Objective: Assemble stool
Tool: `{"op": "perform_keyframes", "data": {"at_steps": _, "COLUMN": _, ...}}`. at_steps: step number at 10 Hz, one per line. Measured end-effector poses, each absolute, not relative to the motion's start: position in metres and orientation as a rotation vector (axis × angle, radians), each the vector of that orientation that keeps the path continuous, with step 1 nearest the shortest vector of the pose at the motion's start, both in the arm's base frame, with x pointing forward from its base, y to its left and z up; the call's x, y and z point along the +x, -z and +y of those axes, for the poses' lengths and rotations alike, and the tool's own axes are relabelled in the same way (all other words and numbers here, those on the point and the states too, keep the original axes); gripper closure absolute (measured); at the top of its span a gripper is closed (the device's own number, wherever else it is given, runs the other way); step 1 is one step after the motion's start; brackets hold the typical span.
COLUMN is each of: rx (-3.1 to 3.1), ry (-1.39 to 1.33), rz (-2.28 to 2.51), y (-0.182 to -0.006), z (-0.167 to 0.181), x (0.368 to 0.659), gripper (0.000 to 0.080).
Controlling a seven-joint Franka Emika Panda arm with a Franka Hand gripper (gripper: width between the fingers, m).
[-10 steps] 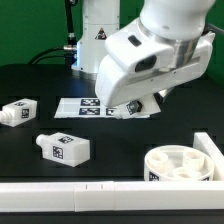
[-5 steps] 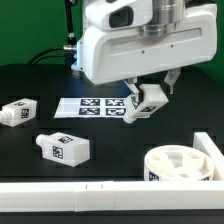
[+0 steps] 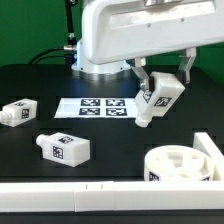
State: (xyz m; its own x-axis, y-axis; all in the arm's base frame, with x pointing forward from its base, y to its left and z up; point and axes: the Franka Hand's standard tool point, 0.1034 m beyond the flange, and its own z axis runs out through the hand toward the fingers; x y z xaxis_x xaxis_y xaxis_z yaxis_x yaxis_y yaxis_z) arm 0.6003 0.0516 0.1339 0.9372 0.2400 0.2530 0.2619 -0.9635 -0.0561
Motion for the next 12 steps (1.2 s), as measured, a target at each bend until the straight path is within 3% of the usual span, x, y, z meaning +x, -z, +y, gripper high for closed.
{"op": "perform_keyframes", "data": {"at_steps": 3, "rx": -2.988, "ry": 0.495, "rz": -0.269, "y": -0.138, "z": 0.042, "x": 0.616, "gripper": 0.0439}}
{"op": "perform_keyframes", "data": {"at_steps": 5, "rx": -2.860, "ry": 0.533, "rz": 0.011, "y": -0.150, "z": 0.039, "x": 0.667, "gripper": 0.0439}}
{"op": "perform_keyframes", "data": {"at_steps": 9, "rx": -2.848, "ry": 0.515, "rz": 0.024, "y": -0.144, "z": 0.044, "x": 0.665, "gripper": 0.0439}}
{"op": "perform_keyframes", "data": {"at_steps": 12, "rx": -2.813, "ry": 0.482, "rz": 0.108, "y": -0.132, "z": 0.070, "x": 0.664, "gripper": 0.0439}}
